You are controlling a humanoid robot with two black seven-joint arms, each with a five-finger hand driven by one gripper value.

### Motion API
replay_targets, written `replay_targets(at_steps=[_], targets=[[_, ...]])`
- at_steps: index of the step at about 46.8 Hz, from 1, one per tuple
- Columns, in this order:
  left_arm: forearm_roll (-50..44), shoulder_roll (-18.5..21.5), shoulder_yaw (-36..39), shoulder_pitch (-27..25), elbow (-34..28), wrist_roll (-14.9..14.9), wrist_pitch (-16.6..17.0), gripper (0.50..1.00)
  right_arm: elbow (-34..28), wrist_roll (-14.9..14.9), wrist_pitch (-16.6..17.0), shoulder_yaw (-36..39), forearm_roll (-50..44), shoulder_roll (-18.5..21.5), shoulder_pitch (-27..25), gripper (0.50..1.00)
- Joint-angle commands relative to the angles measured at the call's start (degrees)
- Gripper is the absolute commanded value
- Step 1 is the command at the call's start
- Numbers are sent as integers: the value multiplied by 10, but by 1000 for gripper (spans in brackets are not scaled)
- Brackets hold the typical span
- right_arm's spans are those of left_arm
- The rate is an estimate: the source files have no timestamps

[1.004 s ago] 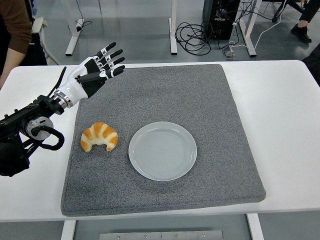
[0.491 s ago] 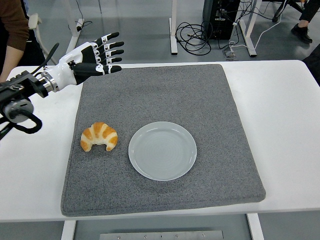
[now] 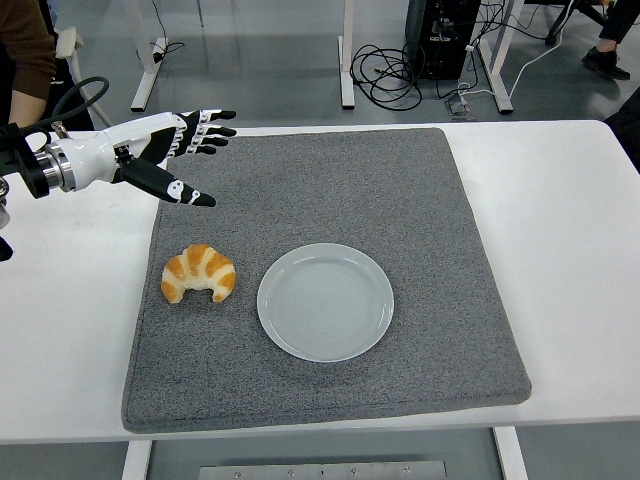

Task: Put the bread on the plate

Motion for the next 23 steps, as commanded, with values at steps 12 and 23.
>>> replay_targets(at_steps=[12, 23], targets=[[133, 82, -4, 13, -111, -8, 50, 952, 2, 0, 0, 1, 0, 0, 0, 1000], [225, 96, -5, 50, -134, -74, 129, 951, 2, 0, 0, 1, 0, 0, 0, 1000]])
